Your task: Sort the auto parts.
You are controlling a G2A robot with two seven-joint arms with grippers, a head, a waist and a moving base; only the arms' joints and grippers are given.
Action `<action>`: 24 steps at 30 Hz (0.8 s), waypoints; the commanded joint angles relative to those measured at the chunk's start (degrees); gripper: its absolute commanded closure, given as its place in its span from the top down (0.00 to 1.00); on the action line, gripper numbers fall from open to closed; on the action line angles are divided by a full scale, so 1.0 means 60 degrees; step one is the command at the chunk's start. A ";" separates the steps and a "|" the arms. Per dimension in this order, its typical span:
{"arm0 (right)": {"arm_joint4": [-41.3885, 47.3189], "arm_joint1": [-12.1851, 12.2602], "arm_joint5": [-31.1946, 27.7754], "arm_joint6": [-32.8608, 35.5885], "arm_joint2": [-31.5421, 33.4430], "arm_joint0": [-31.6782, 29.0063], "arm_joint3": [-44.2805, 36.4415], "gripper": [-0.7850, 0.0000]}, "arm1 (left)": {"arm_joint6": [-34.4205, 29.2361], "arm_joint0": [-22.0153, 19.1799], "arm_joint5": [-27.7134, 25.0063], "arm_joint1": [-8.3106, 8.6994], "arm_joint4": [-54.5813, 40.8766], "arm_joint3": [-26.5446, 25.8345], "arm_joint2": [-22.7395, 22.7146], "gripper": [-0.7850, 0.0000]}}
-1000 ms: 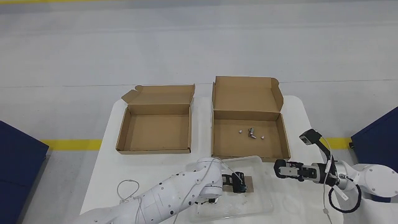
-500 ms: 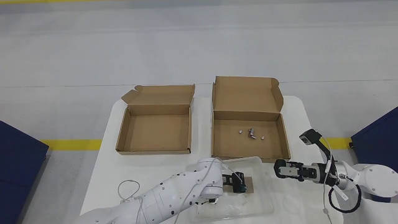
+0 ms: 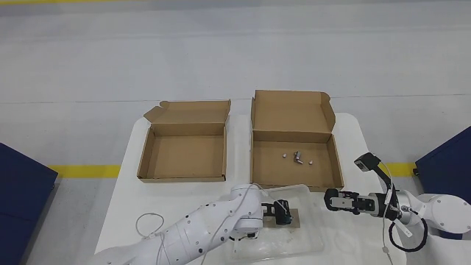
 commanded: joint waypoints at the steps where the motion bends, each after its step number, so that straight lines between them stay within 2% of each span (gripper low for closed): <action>1: 0.0001 0.0000 0.0000 0.0000 0.0000 0.0000 0.0000 1.00 | -0.0123 -0.0048 0.0125 0.0161 -0.0179 -0.0322 -0.0020 0.00; 7: 0.0001 0.0000 0.0000 0.0000 0.0000 0.0000 0.0000 1.00 | -0.0557 -0.0459 0.0558 0.0734 -0.0740 -0.1399 0.0225 0.00; 15: 0.0001 0.0000 0.0000 0.0000 0.0000 0.0000 0.0000 1.00 | -0.0557 -0.0459 0.0558 0.0734 -0.0740 -0.1399 0.0225 0.00; 16: 0.0001 0.0000 0.0000 0.0000 0.0000 0.0000 0.0000 1.00 | -0.0269 -0.0372 0.0564 0.0751 -0.0704 -0.1311 0.0188 0.00; 19: 0.0001 0.0000 0.0000 0.0000 0.0000 0.0000 0.0000 1.00 | 0.0575 -0.0246 0.0183 0.0932 -0.0848 -0.1224 -0.0282 0.00; 24: 0.0001 0.0000 0.0000 0.0000 0.0000 0.0000 0.0000 1.00 | 0.1099 0.0230 -0.0763 0.1584 -0.1005 -0.1859 -0.1511 0.00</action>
